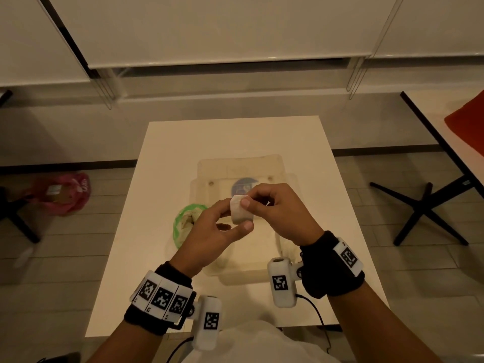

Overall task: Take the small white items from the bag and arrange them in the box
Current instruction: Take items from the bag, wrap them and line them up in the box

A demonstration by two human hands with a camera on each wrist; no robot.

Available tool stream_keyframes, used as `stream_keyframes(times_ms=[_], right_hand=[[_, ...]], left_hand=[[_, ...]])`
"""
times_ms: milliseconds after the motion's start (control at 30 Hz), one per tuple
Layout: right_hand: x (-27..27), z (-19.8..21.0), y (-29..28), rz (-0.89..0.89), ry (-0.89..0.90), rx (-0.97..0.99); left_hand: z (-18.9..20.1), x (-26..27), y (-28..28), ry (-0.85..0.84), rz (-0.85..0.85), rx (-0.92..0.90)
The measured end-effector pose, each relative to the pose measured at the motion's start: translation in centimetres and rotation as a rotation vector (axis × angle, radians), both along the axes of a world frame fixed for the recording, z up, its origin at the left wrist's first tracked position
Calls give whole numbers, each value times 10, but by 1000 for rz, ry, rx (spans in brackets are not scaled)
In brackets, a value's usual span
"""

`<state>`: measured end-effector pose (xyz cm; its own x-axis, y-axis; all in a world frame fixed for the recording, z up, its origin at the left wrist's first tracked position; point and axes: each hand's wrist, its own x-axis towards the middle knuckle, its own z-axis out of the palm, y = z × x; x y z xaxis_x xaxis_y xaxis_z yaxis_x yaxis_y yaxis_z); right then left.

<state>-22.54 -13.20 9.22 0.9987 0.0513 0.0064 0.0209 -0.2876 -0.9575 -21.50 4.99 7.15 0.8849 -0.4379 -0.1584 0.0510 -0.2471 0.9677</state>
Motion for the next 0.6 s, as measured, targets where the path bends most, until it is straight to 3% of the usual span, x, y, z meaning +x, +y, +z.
stream_keyframes(times_ms=[400,600], right_hand=[[1,1,-4,-48,-24,16],[0,14,-11,1,-56,-238]], left_hand=[[3,-3,-8,-6,75,-105],[-4,-2,-11,20,103,-55]])
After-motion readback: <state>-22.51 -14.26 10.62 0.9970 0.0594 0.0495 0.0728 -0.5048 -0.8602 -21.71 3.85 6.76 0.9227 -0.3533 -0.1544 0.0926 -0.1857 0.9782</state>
